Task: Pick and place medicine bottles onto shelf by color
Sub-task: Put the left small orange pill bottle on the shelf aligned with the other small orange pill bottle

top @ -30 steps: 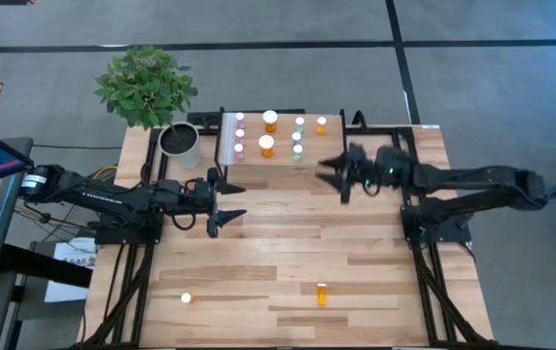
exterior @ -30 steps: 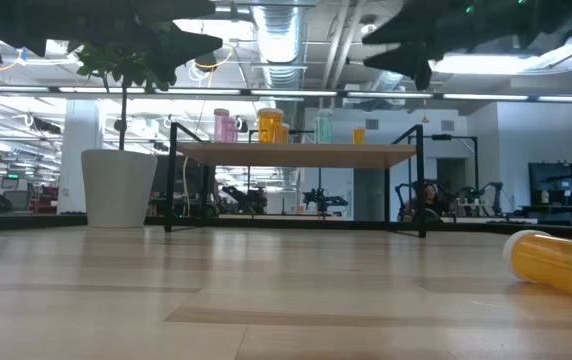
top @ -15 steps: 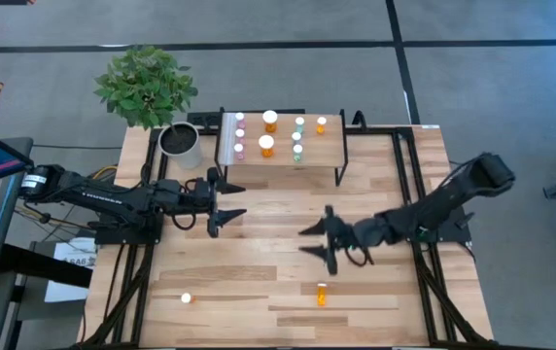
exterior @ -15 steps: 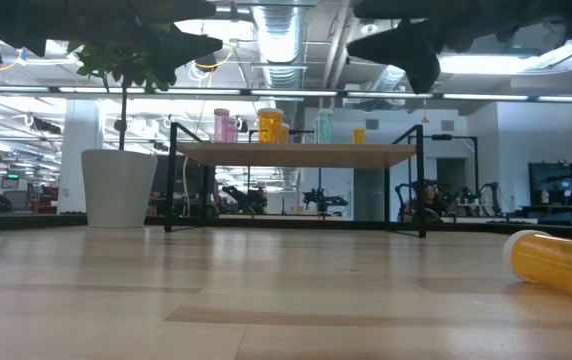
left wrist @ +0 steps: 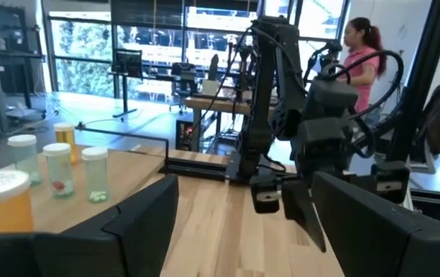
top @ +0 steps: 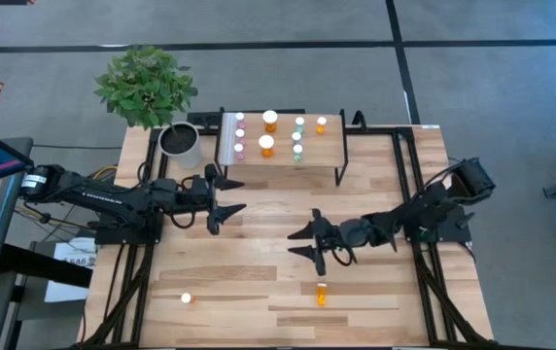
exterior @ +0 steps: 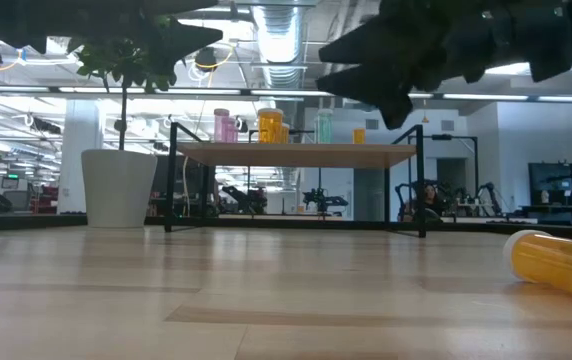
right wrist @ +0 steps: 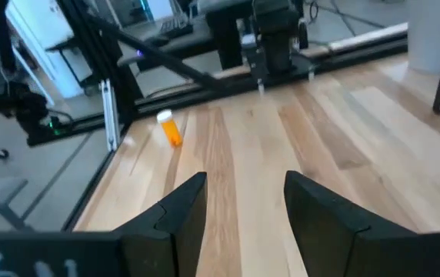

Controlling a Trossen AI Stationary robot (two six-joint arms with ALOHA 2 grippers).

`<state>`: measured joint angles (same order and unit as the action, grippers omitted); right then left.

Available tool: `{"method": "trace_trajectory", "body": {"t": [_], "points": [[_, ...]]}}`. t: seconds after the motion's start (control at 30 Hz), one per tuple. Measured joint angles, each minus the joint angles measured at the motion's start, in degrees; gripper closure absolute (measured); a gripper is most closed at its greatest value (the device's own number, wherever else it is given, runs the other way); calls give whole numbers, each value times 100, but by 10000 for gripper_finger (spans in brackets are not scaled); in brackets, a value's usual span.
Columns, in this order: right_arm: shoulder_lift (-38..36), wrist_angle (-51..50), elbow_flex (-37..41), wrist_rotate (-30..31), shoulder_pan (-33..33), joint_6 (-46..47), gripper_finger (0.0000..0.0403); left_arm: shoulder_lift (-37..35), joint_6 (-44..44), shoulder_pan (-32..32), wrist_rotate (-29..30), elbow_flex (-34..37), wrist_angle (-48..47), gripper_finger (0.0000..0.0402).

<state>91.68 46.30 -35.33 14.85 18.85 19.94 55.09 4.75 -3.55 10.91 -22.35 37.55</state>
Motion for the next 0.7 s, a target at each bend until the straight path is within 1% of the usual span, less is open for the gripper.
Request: {"method": "trace_trajectory", "body": {"t": [0.4, 0.7], "points": [[-4, 49, -4, -13, 0, 16, 213, 0, 22, 0, 168, 0, -29, 116], [-4, 48, -4, 4, 0, 14, 220, 0, 49, 1, 73, 0, -55, 116]]}}
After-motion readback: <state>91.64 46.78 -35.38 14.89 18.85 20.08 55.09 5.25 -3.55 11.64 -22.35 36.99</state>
